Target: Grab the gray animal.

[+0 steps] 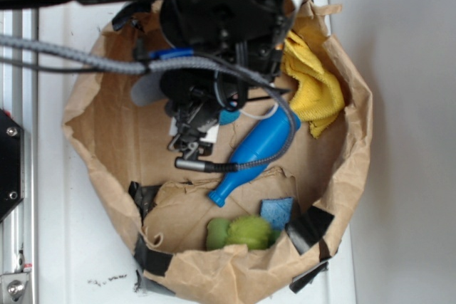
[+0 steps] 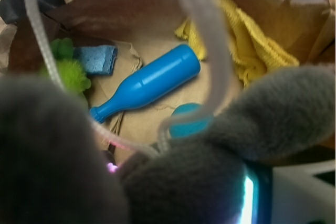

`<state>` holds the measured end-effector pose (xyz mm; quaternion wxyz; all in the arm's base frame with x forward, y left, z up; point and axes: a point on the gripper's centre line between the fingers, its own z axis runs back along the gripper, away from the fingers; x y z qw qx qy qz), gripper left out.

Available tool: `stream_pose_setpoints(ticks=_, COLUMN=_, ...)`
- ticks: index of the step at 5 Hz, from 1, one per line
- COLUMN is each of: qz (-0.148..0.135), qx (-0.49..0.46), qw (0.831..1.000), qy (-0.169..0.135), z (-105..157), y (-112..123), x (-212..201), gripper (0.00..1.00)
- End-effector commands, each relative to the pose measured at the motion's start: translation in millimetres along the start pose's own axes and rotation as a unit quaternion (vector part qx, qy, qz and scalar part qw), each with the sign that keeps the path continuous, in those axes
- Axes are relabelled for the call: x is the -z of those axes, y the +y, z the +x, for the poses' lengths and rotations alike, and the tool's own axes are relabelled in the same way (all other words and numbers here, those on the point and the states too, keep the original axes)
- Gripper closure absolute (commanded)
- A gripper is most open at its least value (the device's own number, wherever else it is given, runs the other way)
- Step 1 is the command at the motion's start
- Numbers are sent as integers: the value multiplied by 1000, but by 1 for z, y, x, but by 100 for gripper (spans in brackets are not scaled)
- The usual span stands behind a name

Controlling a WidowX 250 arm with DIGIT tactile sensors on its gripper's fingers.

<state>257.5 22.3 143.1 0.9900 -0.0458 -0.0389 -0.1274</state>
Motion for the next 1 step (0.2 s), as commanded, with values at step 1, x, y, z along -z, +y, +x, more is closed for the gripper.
stream_pose_setpoints(ticks=1, qz=15, qx=-21, qw=1000, qy=-9, z=12, y=0, x=-14, gripper=100)
